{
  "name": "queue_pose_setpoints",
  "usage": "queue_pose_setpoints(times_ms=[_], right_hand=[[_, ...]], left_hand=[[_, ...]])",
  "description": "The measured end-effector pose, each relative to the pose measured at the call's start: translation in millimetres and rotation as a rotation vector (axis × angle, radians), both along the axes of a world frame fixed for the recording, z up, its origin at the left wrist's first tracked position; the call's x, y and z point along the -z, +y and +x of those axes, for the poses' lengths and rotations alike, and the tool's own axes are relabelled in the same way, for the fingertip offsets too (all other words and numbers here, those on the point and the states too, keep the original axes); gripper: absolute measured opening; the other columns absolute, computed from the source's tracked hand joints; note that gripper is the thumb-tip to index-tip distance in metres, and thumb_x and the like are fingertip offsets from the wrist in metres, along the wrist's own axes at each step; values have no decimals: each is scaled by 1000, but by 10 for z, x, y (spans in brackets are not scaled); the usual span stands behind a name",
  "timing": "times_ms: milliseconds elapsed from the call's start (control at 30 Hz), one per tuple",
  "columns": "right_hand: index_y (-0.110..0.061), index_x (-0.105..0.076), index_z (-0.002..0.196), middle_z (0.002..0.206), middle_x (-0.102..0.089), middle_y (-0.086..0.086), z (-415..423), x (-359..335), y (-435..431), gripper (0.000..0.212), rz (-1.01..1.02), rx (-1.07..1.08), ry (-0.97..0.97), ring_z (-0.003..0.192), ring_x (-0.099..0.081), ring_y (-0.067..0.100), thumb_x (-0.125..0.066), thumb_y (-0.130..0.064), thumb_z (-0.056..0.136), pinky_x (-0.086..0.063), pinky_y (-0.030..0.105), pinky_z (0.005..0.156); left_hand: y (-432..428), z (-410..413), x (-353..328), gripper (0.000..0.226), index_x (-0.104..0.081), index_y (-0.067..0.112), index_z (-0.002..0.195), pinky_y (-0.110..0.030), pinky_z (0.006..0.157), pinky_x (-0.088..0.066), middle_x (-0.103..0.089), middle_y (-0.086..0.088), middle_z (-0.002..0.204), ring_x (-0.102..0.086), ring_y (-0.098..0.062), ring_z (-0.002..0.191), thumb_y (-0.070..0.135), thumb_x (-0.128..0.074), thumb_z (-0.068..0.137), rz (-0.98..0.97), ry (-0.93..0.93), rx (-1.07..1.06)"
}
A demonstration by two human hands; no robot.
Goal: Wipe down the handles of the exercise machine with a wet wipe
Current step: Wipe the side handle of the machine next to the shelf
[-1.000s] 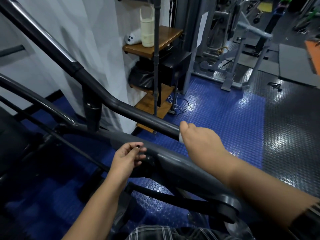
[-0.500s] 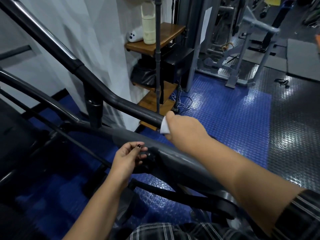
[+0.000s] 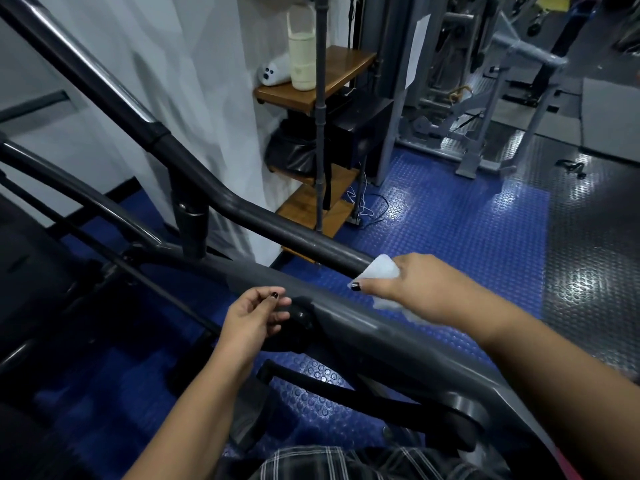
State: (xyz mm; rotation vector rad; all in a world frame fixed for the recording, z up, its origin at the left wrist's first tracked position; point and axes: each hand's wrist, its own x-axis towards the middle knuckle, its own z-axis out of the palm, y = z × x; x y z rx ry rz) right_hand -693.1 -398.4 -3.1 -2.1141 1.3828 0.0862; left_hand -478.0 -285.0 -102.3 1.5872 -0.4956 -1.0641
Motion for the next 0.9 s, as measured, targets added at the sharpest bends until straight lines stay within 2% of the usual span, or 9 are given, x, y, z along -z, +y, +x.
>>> queue_pose_setpoints(times_ms=[100,233,300,367,433,500,533,700,900], right_hand=[[-19,-51,86,71,-53,-2,-43,52,172,66,-339,-14,148,67,-53,20,-17,-77,88,-43,35,61],[-21,-31,91,71,-47,-6,-20,92,255,56,-525,-78,232,58,-48,17,6,-63,86,-37,32,51],[-22,-26,94,80,-44,-6,14,113,237,46,-560,-147,266,62,-48,18,-10,-65,91,-31,30,49],[-20,-31,100,87,-44,-5,63,119,220,45,-568,-191,291,71,-57,19,-38,-64,94,-33,29,51],[-17,-34,105,89,-44,-3,159,105,234,35,-620,-229,333,78,-62,20,-57,-42,95,-37,31,52],[-14,-34,108,94,-47,1,300,90,251,32,-620,-226,362,82,-63,22,-59,-10,89,-37,32,48],[-14,-34,110,97,-50,3,389,80,249,37,-609,-220,366,83,-63,22,-59,-2,85,-35,31,47],[-9,-37,115,106,-56,10,938,76,160,40,-626,-225,316,86,-65,24,-60,1,84,-44,32,55],[-6,-40,117,108,-60,14,1619,169,-25,48,-664,-255,221,84,-68,26,-69,0,79,-44,32,51]], left_hand=[[-59,-25,-3,18,-65,9,109,-27,70,-49,-74,-5,97,-64,-14,78,10,-50,100,-6,2,15],[-135,-45,-18,18,-65,9,107,-27,69,-48,-73,-6,96,-63,-15,78,9,-49,100,-20,5,18],[-153,-40,-12,18,-65,8,107,-27,69,-47,-72,-6,95,-63,-15,78,9,-48,101,-21,9,17],[-163,-31,6,19,-65,7,108,-28,70,-47,-72,-7,96,-62,-16,79,9,-47,101,-16,5,20],[-163,-7,22,19,-65,7,109,-28,70,-47,-71,-8,97,-62,-17,79,9,-47,101,-14,3,15],[-158,14,27,20,-65,6,109,-27,68,-47,-71,-8,97,-62,-17,79,8,-47,101,-17,6,8],[-153,26,29,20,-64,6,109,-27,68,-47,-71,-8,97,-62,-17,79,8,-47,101,-18,6,4],[-113,99,63,20,-65,7,108,-27,69,-48,-72,-6,94,-63,-15,76,8,-47,100,-15,3,-51],[-13,145,74,18,-65,7,106,-22,64,-48,-72,-6,93,-61,-17,77,7,-48,100,-16,37,-102]])
